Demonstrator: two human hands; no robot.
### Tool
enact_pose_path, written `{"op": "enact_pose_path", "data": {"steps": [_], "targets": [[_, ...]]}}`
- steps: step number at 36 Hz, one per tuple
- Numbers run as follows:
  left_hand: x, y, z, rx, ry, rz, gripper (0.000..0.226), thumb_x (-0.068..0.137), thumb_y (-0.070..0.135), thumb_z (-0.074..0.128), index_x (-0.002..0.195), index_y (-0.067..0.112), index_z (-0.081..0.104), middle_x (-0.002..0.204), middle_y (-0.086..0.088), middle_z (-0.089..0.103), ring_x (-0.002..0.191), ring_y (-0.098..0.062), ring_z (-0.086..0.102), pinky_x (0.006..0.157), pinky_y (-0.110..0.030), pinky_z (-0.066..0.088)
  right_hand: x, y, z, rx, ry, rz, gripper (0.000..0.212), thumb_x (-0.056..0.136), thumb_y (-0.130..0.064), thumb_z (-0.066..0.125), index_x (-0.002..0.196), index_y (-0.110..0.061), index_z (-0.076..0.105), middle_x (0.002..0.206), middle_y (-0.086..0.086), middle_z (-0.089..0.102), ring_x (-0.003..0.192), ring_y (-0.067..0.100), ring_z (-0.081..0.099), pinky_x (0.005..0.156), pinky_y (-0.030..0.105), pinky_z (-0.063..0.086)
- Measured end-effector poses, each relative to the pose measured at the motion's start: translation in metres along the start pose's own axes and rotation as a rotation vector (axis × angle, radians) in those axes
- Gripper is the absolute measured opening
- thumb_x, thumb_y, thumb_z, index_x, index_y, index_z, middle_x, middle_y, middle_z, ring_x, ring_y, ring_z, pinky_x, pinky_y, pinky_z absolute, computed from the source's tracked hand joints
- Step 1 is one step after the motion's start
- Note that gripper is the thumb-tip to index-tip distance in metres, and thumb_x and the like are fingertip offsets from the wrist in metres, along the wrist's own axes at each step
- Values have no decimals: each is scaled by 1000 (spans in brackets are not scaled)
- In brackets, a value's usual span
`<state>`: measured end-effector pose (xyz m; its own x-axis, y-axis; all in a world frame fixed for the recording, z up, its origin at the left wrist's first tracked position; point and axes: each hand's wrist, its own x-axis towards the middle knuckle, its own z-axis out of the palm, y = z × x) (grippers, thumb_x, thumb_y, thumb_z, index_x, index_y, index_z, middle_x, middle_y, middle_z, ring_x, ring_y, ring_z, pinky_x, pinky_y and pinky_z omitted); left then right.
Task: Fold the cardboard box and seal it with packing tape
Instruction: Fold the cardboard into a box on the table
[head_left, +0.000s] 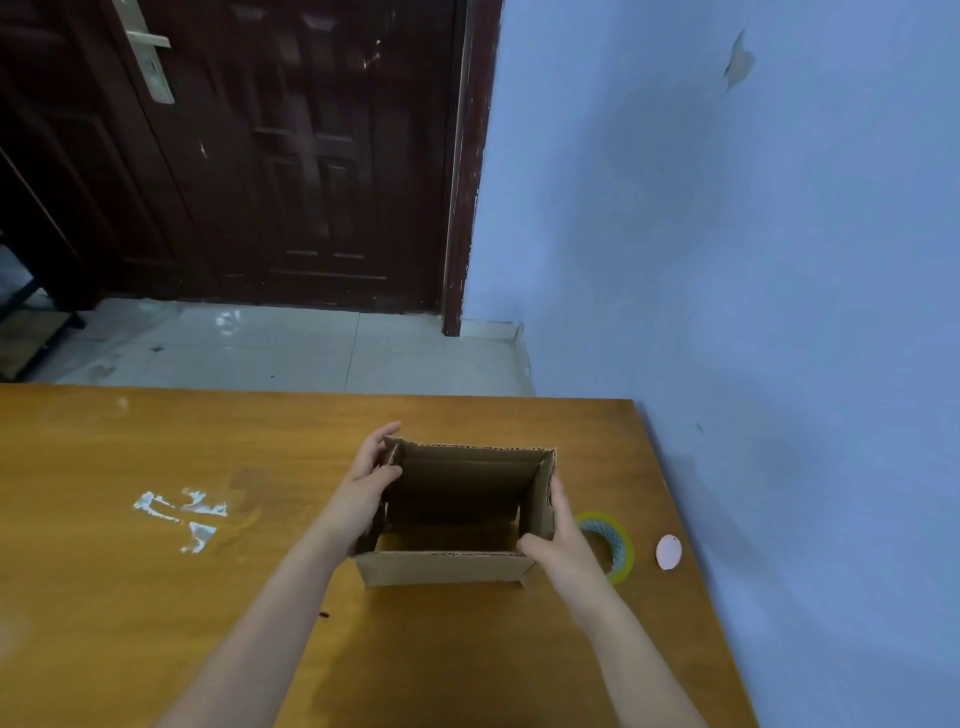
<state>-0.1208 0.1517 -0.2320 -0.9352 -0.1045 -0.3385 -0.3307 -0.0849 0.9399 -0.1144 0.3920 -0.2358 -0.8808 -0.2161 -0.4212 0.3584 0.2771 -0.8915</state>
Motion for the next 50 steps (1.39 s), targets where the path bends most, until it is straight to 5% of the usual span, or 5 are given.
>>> {"op": "enact_pose_path", "data": {"steps": [10, 15, 24, 38, 50], "targets": [[-4, 1, 7, -56, 32, 31, 38, 100, 17, 32, 129, 40, 43, 133, 0, 38, 119, -28, 45, 100, -53, 41, 2, 9, -6, -135, -25, -84, 91, 91, -20, 60, 145, -46, -8, 156, -19, -1, 140, 3, 4, 114, 30, 13], [3, -2, 6, 44, 154, 66, 18, 99, 18, 43, 105, 28, 57, 112, -4, 58, 102, -25, 55, 73, -35, 50, 6, 10, -5, -125, 3, -97, 85, 92, -24, 59, 147, -44, -3, 156, -19, 5, 142, 5, 8, 117, 33, 14], [21, -3, 7, 75, 393, 128, 11, 95, 14, 52, 91, 15, 62, 90, -3, 65, 90, -19, 59, 68, -27, 44, 4, 13, -1, -258, -26, -137, 68, 96, -27, 49, 149, -39, 8, 158, -16, 7, 143, 2, 4, 115, 29, 11], [12, -13, -3, 59, 142, 142, 43, 91, -4, 50, 119, 29, 55, 112, 7, 65, 102, -11, 60, 81, -29, 49, 13, 8, -4, -280, -43, -66, 59, 92, -47, 50, 146, -35, 28, 156, -18, -13, 146, 12, -4, 115, 37, 18], [24, -21, -10, -74, 194, 150, 34, 83, -20, 50, 72, 10, 61, 98, 1, 69, 93, -17, 64, 66, -24, 53, 30, 6, 10, -371, 338, -167, 34, 96, -40, 44, 83, -13, 59, 102, -3, 48, 84, 3, 50, 65, 14, 37]]}}
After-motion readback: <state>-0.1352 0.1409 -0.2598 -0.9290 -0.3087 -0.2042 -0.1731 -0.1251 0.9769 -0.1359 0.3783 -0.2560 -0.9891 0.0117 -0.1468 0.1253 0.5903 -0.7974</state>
